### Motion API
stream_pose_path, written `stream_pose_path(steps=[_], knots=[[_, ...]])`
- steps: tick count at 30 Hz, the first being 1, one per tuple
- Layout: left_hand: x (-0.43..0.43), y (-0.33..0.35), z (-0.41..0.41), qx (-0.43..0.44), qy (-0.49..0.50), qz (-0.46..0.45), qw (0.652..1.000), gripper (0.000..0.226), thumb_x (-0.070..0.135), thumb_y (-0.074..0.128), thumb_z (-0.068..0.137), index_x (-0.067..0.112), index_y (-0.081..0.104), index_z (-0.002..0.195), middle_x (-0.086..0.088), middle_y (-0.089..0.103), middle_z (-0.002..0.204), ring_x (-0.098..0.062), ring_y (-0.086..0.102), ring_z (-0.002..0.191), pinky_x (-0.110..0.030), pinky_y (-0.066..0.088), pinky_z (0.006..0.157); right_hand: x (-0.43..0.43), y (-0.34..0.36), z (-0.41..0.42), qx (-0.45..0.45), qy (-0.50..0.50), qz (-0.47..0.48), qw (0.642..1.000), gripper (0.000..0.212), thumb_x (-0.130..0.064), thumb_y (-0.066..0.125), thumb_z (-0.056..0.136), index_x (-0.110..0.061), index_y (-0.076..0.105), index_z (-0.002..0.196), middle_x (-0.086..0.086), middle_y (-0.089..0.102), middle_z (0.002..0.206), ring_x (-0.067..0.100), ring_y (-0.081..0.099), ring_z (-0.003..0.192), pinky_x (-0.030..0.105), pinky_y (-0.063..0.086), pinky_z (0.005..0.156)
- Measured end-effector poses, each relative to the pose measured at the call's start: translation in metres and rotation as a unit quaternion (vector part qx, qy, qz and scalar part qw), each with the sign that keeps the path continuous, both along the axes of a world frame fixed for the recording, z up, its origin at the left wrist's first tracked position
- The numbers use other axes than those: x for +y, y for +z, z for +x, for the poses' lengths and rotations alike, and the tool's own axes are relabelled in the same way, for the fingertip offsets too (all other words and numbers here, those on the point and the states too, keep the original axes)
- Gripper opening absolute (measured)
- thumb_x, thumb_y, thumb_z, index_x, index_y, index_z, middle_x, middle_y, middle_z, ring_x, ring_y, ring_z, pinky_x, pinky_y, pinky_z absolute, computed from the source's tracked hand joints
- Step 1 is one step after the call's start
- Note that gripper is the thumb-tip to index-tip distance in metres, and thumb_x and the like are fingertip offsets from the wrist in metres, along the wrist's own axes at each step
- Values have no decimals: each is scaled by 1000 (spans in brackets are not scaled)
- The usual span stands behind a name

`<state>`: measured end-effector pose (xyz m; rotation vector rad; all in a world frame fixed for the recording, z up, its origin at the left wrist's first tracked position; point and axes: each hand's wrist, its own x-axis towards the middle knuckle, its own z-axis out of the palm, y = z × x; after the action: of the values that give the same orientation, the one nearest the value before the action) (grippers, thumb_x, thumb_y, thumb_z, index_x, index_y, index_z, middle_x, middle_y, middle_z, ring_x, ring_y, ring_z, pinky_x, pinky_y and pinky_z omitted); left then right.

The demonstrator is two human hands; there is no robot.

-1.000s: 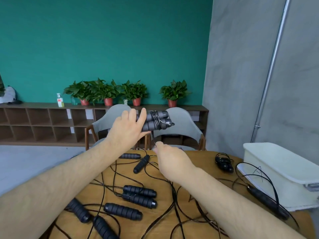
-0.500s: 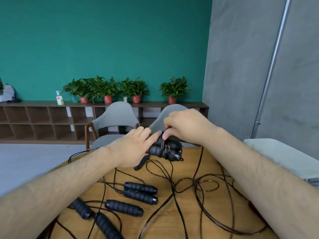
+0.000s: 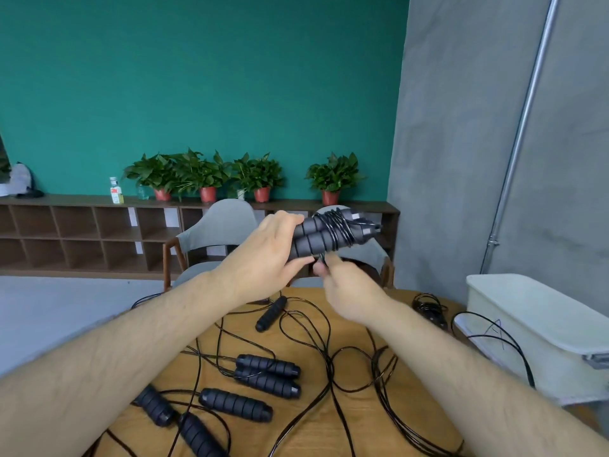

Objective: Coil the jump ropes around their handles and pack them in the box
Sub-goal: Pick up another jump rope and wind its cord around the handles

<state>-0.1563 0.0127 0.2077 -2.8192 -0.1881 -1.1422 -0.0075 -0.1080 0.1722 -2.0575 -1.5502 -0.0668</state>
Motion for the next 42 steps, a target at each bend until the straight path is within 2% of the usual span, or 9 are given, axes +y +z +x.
stream_pose_path(steps=[4,9,12,18,23,27,31,38,42], knots=[[23,-6,11,23,104,111,988,66,19,84,79,-8,52,130,-20,57,107,-36,57,91,-45,51,76,-1,-1,-22,-35,9,-74,997,17,-18,40,107,-13,42,91,2,53,87,8,44,65,19,31,53],[38,-18,9,68,146,165,973,69,15,88,67,-5,58,127,-15,59,100,-30,56,83,-39,51,67,-21,35,-34,-149,14,-120,981,10,-22,48,104,-16,54,99,-5,52,85,16,57,84,29,49,71],[34,-22,9,81,151,182,968,73,7,87,59,-3,59,126,-12,59,98,-28,55,80,-35,48,62,-32,62,-40,-219,-1,-144,965,7,-17,50,100,-18,55,96,-3,54,85,18,57,80,30,46,63],[29,-35,0,155,29,137,978,59,9,75,78,6,53,133,-5,54,112,-21,48,95,-33,45,80,-29,106,-17,-317,-3,-114,941,25,-35,50,105,-16,60,92,-3,54,79,14,52,68,31,41,63],[7,-33,-6,116,-117,59,985,51,18,59,93,7,40,138,-5,46,129,-23,46,112,-29,39,100,-21,91,21,-287,51,-25,956,21,-37,50,104,-21,63,98,-6,50,90,17,54,81,33,39,68],[-5,-28,-11,51,-168,-4,985,51,27,62,95,15,35,137,-2,41,135,-20,45,123,-23,33,110,-23,72,30,-80,77,50,993,21,-36,55,101,-22,67,93,-6,66,86,8,60,82,27,46,76],[-8,-13,-12,-35,-133,-88,987,58,32,68,92,21,33,137,-2,42,134,-19,47,127,-30,41,110,-27,50,17,16,50,5,999,43,3,54,98,-33,41,79,-16,47,77,-5,53,70,4,42,63],[9,2,4,-117,33,-112,986,62,21,76,90,-2,41,136,-4,45,126,-16,42,117,-26,36,99,-14,8,-8,15,67,22,997,30,-38,30,109,-25,55,101,-13,56,86,1,54,82,26,40,74],[28,-4,9,-81,110,-25,990,55,14,80,85,-2,49,128,-18,52,119,-36,50,107,-50,48,91,-9,3,-24,-27,50,-24,998,26,-31,33,109,-24,49,90,-5,55,82,9,53,74,31,42,71]])
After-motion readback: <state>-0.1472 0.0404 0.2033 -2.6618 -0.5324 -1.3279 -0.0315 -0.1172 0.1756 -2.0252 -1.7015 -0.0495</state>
